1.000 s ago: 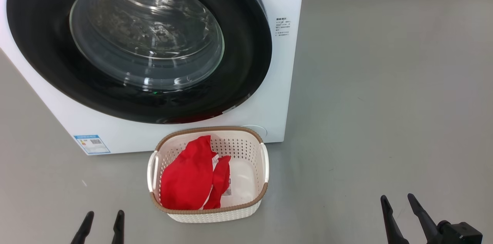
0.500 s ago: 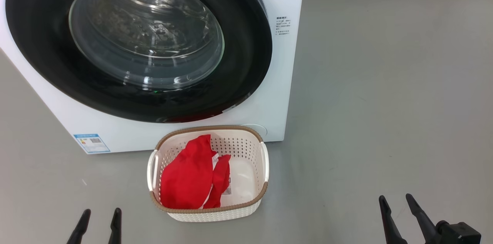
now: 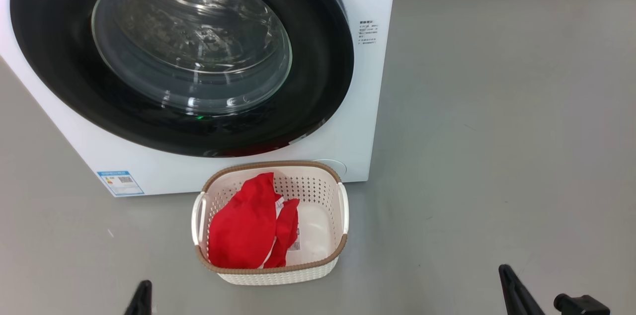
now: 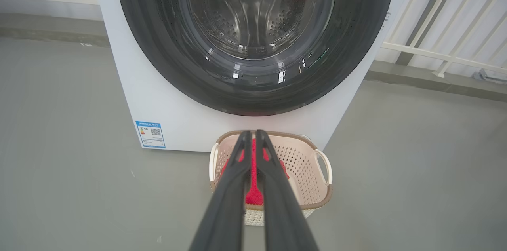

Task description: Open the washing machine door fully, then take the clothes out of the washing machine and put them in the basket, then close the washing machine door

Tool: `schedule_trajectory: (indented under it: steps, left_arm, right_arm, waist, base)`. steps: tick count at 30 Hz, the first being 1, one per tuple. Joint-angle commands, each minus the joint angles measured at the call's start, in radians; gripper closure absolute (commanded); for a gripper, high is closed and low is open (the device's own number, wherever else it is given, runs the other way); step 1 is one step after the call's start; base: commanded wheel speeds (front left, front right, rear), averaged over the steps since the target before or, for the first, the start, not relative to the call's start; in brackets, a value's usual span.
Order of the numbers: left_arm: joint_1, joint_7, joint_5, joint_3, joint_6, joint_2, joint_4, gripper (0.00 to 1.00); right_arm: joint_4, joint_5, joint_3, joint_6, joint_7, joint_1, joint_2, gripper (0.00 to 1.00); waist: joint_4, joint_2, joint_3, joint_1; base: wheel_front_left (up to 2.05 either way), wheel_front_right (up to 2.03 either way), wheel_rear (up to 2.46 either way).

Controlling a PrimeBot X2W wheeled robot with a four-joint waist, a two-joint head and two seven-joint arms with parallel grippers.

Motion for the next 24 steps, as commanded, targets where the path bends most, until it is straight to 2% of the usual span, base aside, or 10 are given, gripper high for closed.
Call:
schedule_trajectory:
  steps: [1, 8, 12, 24]
  left_arm:
    - [0.0, 0.001, -0.002, -0.002, 0.0, -0.006, 0.009, 1.0]
    - [-0.012, 0.021, -0.072, 0.002, 0.0, -0.011, 0.01, 1.0]
    - [-0.02, 0.032, -0.113, 0.004, -0.001, -0.014, 0.012, 1.0]
    - [-0.045, 0.07, -0.245, 0.012, -0.001, -0.022, 0.018, 1.0]
  right_arm:
    - [0.009, 0.002, 0.001, 0.0, 0.0, 0.0, 0.002, 1.0]
    - [0.003, 0.077, 0.001, 0.0, 0.018, -0.012, -0.002, 1.0]
    - [0.002, 0.121, 0.001, 0.0, 0.028, -0.021, -0.004, 1.0]
    - [-0.004, 0.26, -0.002, -0.001, 0.062, -0.048, -0.011, 1.0]
  waist:
    - [0.0, 0.0, 0.0, 0.0]
    - [0.0, 0.0, -0.004, 0.0023]
    - [0.001, 0.0, -0.003, 0.0002]
    - [0.001, 0.0, -0.004, 0.0001]
  base:
    - [0.0, 0.0, 0.0]
    - [0.0, 0.0, 0.0]
    - [0.0, 0.0, 0.0]
    - [0.0, 0.0, 0.0]
